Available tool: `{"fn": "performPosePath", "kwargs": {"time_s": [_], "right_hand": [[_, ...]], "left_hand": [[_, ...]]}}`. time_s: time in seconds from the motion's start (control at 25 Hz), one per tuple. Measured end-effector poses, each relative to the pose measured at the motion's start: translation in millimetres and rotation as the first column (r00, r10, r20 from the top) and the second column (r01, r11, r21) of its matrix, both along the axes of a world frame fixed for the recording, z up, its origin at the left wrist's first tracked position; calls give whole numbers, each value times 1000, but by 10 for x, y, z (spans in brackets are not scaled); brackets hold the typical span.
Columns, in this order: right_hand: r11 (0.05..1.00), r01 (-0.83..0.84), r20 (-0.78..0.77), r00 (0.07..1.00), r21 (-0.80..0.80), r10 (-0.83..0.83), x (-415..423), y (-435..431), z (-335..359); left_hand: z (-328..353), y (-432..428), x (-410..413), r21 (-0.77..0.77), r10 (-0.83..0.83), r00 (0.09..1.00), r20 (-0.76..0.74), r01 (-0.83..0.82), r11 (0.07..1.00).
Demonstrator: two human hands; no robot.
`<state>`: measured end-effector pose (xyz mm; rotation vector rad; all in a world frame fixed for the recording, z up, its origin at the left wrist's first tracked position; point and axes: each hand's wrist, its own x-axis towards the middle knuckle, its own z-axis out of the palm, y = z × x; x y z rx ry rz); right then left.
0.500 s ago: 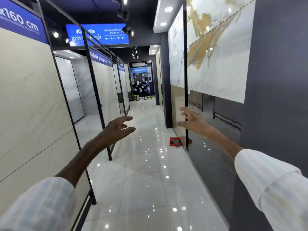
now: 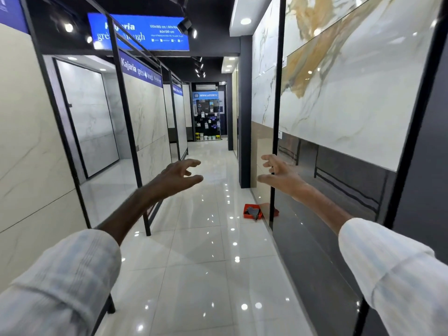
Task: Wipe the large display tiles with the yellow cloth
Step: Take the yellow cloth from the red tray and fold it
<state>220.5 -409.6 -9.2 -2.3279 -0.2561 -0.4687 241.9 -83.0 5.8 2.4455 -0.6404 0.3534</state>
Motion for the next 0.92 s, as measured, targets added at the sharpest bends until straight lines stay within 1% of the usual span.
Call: {"fn": "performPosePath", "kwargs": {"time_s": [0.2,0.36,0.48,0.64,0.72,0.84,0.92], "right_hand": [[1000,-9,20,1000,5,9,1157,-304,152],[999,0,-16,1000,41,1,2097,-459,-48],[998,-11,-63,998,67,16,2953,-501,-239],[996,54,-126,991,75,-44,3967,-549,-229],[993,85,-110,991,76,-76,4492,-623,-128],[988,126,-93,989,86,-118,5225,-808,-23],[984,157,-72,986,79,-151,5719,-927,-51]], "left_hand": [[132,-299,1119,-4,9,999,31,-9,1000],[38,-437,2042,-2,2,1000,-12,-2,1000],[-76,-488,2964,12,-31,999,19,31,999],[-23,-507,4259,-11,-47,999,16,47,999],[71,-560,4937,-7,-69,997,17,69,998],[161,-767,5796,-43,-76,997,10,77,996],[112,-926,6309,-19,-105,994,25,105,994]]}}
